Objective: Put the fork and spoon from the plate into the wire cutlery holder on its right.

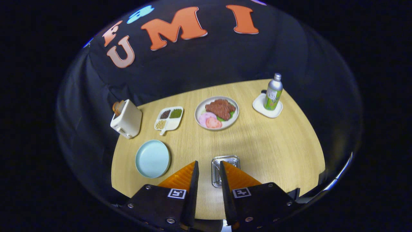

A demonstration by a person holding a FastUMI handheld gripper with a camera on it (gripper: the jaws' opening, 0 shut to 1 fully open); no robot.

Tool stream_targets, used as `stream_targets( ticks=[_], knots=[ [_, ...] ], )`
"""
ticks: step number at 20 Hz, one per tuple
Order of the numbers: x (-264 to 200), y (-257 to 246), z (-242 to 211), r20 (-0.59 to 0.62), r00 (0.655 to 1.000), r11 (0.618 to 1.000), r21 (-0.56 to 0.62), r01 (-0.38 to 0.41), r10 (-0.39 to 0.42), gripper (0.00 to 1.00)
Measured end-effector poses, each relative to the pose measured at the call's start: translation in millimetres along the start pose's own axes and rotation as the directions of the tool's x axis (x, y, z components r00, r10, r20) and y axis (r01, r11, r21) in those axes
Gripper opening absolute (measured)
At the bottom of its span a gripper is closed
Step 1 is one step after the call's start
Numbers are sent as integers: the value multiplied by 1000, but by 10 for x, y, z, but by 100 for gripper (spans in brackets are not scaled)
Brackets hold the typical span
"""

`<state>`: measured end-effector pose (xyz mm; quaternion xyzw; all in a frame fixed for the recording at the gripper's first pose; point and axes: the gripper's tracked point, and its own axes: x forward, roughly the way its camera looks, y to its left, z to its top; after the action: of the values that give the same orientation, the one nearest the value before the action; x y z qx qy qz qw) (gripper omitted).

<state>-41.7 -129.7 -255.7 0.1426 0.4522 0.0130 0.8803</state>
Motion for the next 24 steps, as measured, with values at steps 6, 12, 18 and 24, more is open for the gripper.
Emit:
stream_targets(
  ticks=[6,12,18,24],
  knots=[
    [-449,289,946,367,929,999,-38,-37,48,57],
    [-953,626,1534,613,784,993,-118,-29,96,76],
    [-1297,894,1806,727,674,981,-191,19,128,88],
    [-1345,1026,1816,743,652,972,-230,40,149,92]
  ],
)
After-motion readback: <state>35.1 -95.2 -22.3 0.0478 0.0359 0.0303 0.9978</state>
